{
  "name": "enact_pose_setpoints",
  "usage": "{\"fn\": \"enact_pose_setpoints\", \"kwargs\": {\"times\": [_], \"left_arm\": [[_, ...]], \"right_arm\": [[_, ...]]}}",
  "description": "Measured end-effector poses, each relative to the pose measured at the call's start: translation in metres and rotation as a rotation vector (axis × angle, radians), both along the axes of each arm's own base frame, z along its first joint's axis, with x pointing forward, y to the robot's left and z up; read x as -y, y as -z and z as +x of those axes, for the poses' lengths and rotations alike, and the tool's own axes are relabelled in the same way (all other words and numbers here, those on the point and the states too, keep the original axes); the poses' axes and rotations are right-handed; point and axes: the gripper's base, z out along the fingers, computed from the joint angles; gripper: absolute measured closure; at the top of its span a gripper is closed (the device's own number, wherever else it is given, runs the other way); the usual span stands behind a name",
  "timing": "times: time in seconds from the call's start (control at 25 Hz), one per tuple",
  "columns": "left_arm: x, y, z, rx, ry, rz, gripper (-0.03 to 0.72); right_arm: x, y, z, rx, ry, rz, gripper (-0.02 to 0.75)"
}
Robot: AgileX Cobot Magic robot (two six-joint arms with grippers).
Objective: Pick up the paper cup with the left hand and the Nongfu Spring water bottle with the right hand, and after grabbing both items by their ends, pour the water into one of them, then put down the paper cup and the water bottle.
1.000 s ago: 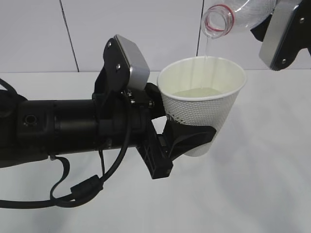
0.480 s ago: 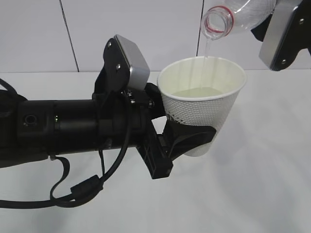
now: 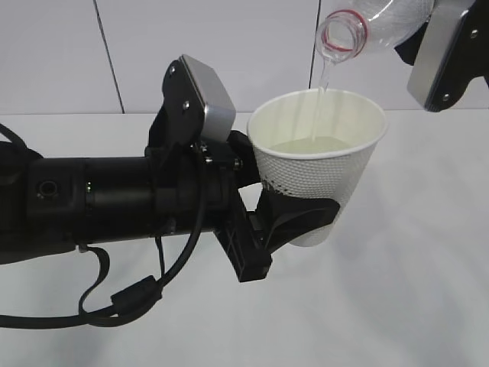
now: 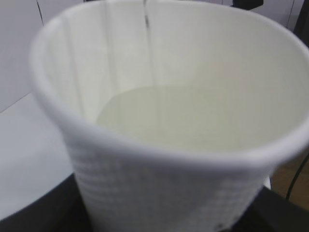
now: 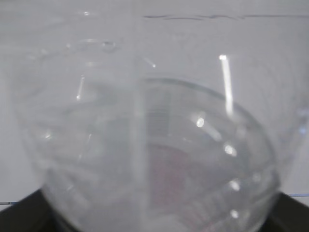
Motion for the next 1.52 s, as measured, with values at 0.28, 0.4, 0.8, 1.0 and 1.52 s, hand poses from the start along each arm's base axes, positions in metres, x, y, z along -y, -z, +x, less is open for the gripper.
{"fn": "enact_pose_setpoints", "kwargs": {"times": [0.28,0.4,0.8,1.0,1.52], "left_arm": [[0.0,0.0,0.0,0.0,0.0,0.0,0.201],[0.0,0.0,0.0,0.0,0.0,0.0,0.201],[0.0,0.0,-0.0001,0.0,0.001,0.001,0.201],[0.0,0.0,-0.0001,0.0,0.001,0.001,0.201],[0.0,0.0,-0.0001,0.0,0.001,0.001,0.201]], "right_arm": [[0.0,0.0,0.0,0.0,0.0,-0.001,0.218],[0.0,0.0,0.0,0.001,0.0,-0.002,0.218],[0.0,0.0,0.0,0.001,0.0,-0.002,0.218],[0.0,0.0,0.0,0.002,0.0,-0.002,0.218],[0.0,0.0,0.0,0.002,0.0,-0.002,0.218]]}}
